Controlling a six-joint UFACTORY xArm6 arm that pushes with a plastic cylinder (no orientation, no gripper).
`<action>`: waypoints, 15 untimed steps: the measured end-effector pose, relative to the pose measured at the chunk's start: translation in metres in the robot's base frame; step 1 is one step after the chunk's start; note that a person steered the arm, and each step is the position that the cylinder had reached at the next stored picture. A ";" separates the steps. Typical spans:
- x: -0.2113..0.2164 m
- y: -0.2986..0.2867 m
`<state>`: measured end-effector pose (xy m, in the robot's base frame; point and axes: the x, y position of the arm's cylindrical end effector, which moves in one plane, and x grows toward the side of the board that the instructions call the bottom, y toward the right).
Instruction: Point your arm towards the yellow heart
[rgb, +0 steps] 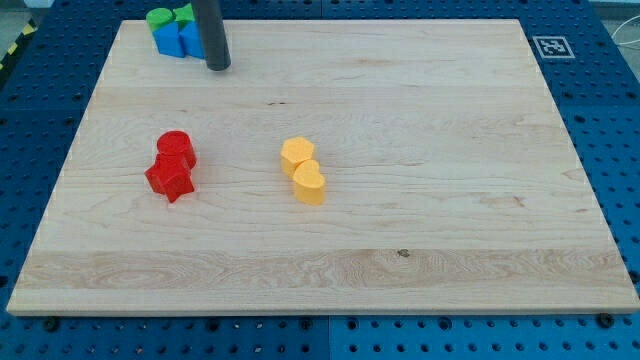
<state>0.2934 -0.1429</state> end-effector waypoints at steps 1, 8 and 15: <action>0.014 0.000; 0.107 0.000; 0.148 0.039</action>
<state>0.4409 -0.1037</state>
